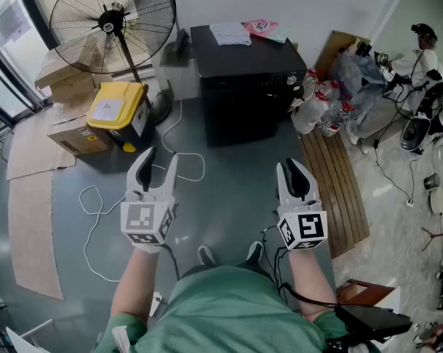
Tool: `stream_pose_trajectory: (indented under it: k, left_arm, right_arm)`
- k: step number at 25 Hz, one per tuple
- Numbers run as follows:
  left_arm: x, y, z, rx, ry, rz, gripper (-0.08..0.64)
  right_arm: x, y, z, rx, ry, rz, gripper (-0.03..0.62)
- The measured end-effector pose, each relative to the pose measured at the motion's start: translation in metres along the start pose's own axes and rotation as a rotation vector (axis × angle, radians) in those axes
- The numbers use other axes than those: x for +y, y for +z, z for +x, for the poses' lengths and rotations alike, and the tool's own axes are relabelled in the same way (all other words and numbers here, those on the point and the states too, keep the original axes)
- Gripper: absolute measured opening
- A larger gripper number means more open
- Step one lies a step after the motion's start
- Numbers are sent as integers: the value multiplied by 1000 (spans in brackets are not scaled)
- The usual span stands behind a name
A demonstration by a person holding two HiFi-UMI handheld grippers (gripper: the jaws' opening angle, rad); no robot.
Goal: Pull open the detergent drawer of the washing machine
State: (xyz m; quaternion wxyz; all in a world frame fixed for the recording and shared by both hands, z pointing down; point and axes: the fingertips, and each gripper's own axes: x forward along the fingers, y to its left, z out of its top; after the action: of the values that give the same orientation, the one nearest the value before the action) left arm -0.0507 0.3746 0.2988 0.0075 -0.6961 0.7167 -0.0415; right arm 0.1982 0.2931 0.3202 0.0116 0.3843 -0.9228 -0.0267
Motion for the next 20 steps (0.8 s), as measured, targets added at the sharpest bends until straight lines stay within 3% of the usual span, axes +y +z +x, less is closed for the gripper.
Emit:
stream_pose_trajectory:
  k: [12, 20]
  left_arm:
    - [58, -15, -18, -19, -29, -38, 190]
    - [88, -31, -4, -17, 7, -68, 195]
  right_arm:
    - [40, 8, 11, -30, -74, 46, 75]
    - [29, 7, 38, -35, -101, 22, 77]
